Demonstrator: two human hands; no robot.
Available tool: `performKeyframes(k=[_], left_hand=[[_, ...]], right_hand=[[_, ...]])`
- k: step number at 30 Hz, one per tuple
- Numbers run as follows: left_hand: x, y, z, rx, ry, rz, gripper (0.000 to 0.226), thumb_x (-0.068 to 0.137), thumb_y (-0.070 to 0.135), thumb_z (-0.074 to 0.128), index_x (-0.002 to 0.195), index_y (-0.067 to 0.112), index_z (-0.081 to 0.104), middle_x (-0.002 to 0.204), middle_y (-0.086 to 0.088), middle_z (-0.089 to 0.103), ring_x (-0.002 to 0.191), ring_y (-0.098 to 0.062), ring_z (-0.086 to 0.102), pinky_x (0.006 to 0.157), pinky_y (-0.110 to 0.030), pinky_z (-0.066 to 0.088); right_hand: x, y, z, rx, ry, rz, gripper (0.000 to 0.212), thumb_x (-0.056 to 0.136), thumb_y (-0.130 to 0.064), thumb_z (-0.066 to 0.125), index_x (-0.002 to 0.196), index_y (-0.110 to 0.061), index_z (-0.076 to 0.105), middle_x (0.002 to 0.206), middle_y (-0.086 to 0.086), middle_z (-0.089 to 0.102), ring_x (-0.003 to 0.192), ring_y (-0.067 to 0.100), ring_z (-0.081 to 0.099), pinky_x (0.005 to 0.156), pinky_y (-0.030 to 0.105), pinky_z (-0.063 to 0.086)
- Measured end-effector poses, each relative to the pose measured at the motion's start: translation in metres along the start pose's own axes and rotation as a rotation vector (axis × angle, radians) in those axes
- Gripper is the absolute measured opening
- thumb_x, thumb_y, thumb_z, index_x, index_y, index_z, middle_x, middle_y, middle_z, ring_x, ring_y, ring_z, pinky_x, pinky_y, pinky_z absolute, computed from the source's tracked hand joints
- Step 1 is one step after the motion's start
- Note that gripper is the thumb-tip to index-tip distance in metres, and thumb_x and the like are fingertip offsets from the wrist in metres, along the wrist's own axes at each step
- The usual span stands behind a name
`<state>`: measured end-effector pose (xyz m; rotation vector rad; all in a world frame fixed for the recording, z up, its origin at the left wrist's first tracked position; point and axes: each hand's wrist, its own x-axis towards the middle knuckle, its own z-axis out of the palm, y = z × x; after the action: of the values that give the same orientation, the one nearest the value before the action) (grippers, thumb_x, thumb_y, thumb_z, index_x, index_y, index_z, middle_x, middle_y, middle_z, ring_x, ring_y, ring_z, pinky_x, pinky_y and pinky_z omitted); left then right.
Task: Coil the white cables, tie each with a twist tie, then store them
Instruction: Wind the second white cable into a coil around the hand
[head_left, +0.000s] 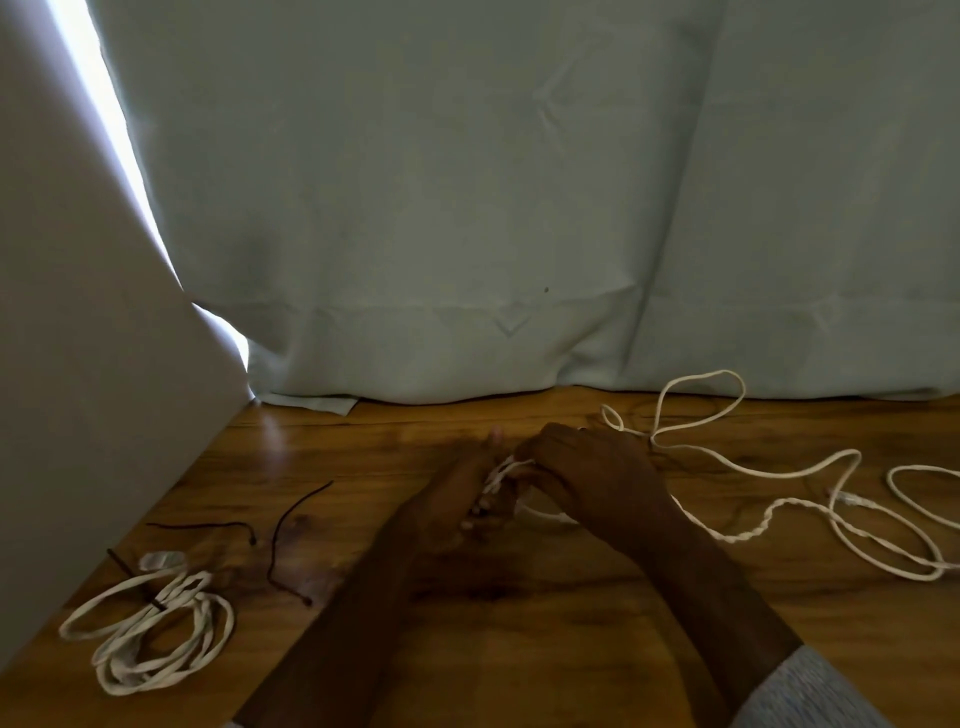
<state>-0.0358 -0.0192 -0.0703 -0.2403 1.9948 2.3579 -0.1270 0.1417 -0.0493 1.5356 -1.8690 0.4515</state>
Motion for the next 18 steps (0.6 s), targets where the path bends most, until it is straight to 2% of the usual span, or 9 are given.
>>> performKeyframes(k=[2,4,8,11,14,16,18], left_hand=[[0.005,-0.003,-0.006,-0.105,-0.117,-0.031,0.072,0.092,0.069,0.023,0.074,0.01,0.061,0.044,0.003,0.032,0.031,-0.006,0.021,0.042,-0.021,0.011],[0.006,-0.004,-0.012,-0.188,-0.214,-0.033,0.072,0.093,0.07,0.024,0.079,0.008,0.059,0.045,0.004,0.032,0.032,-0.006,0.02,0.042,-0.02,0.011],[0.002,0.0,-0.017,-0.272,-0.327,-0.012,0.046,0.093,0.052,0.043,0.082,0.012,0.062,0.046,0.008,0.036,0.033,-0.003,0.023,0.041,-0.019,0.016],[0.0,0.001,-0.021,-0.349,-0.365,0.021,0.035,0.092,0.043,0.057,0.083,0.01,0.064,0.043,0.008,0.039,0.03,-0.002,0.031,0.037,-0.013,0.024],[0.002,0.0,-0.026,-0.468,-0.382,0.028,0.035,0.083,0.04,0.074,0.084,0.006,0.065,0.041,0.007,0.038,0.027,-0.003,0.035,0.036,-0.013,0.029],[0.002,0.0,-0.027,-0.52,-0.375,0.086,0.034,0.085,0.039,0.073,0.086,0.005,0.068,0.043,0.007,0.031,0.027,-0.004,0.031,0.035,-0.015,0.026],[0.001,0.001,-0.027,-0.596,-0.356,0.163,0.035,0.09,0.037,0.068,0.093,0.003,0.07,0.044,0.005,0.029,0.03,-0.006,0.023,0.035,-0.017,0.024]], right_hand=[[-0.001,-0.001,0.0,-0.045,0.019,0.032,0.022,0.091,-0.034,0.053,0.098,-0.025,0.072,0.086,-0.007,0.068,0.064,0.011,0.063,0.051,0.02,0.027],[-0.002,-0.002,0.001,-0.085,0.02,0.089,0.019,0.089,-0.032,0.057,0.1,-0.026,0.072,0.088,-0.006,0.068,0.064,0.014,0.065,0.048,0.022,0.028],[-0.002,-0.002,0.002,-0.075,-0.011,0.216,0.033,0.095,-0.041,0.04,0.105,-0.028,0.07,0.087,-0.006,0.068,0.065,0.017,0.066,0.046,0.024,0.033],[-0.001,-0.003,0.003,-0.036,-0.023,0.279,0.037,0.097,-0.043,0.036,0.11,-0.029,0.067,0.085,-0.007,0.067,0.064,0.017,0.064,0.047,0.025,0.04],[-0.001,-0.001,0.006,-0.055,-0.028,0.307,0.034,0.1,-0.042,0.036,0.115,-0.031,0.065,0.084,-0.007,0.069,0.062,0.014,0.064,0.047,0.026,0.04],[-0.003,0.002,0.008,-0.081,-0.051,0.322,0.028,0.102,-0.04,0.042,0.118,-0.034,0.064,0.084,-0.007,0.07,0.063,0.014,0.065,0.048,0.026,0.039],[-0.005,0.005,0.008,-0.082,-0.108,0.335,0.028,0.103,-0.037,0.046,0.127,-0.037,0.06,0.085,-0.006,0.071,0.067,0.015,0.067,0.051,0.027,0.045]])
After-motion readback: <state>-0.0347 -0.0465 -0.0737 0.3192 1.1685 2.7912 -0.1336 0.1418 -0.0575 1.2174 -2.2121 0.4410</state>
